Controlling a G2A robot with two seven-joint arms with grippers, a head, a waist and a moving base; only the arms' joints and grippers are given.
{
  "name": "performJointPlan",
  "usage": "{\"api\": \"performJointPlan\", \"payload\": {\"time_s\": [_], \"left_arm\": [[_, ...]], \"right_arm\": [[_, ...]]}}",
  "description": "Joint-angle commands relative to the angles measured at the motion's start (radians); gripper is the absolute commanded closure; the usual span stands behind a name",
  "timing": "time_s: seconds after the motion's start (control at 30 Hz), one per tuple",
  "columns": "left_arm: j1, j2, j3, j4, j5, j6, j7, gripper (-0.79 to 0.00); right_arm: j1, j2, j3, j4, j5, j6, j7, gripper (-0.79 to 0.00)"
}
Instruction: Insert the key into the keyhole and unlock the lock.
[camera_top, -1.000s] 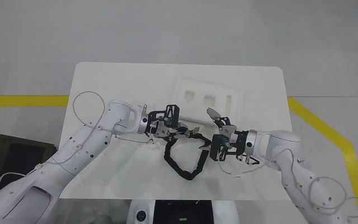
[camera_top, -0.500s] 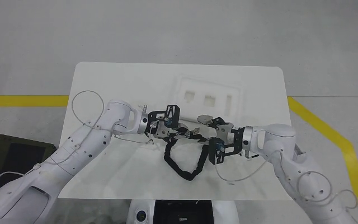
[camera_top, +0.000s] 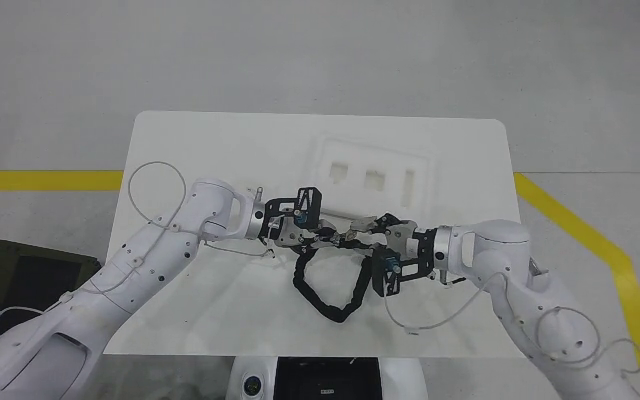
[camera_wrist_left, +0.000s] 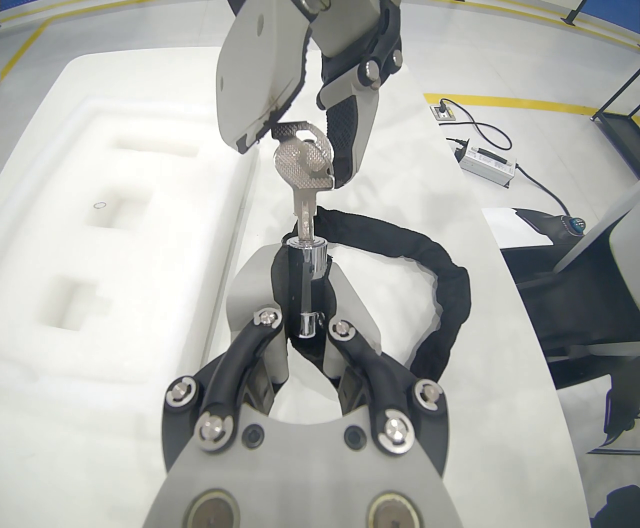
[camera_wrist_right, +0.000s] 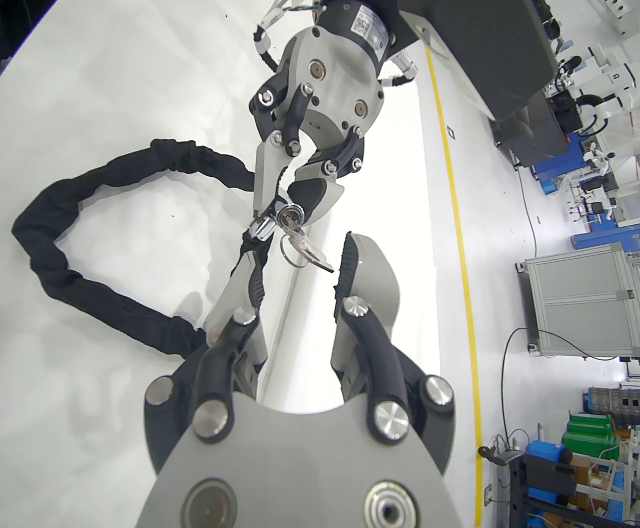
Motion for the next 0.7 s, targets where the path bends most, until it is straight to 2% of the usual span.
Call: {"api": "performJointPlan", "payload": {"time_s": [0.0,0.2,0.3,0.33,0.4,0.67], "left_arm": [[0.000,0.000,0.000,0.000,0.000,0.000,0.000,0.000],[0.000,0.000,0.000,0.000,0.000,0.000,0.000,0.000],[0.000,0.000,0.000,0.000,0.000,0.000,0.000,0.000],[0.000,0.000,0.000,0.000,0.000,0.000,0.000,0.000],[0.000,0.000,0.000,0.000,0.000,0.000,0.000,0.000],[0.000,0.000,0.000,0.000,0.000,0.000,0.000,0.000]], "right_arm": [[0.003,-0.001,-0.002,-0.005,0.017,-0.006,0.021,-0.299],[0.014,-0.006,-0.015,-0.016,0.068,-0.009,0.073,-0.274],[0.021,-0.009,-0.021,-0.019,0.091,-0.012,0.100,-0.163],[0.023,-0.009,-0.023,-0.019,0.099,-0.014,0.111,-0.083],[0.027,-0.011,-0.026,-0.020,0.113,-0.019,0.132,0.000],[0.040,-0.017,-0.032,-0.011,0.212,-0.046,0.221,0.000]]}}
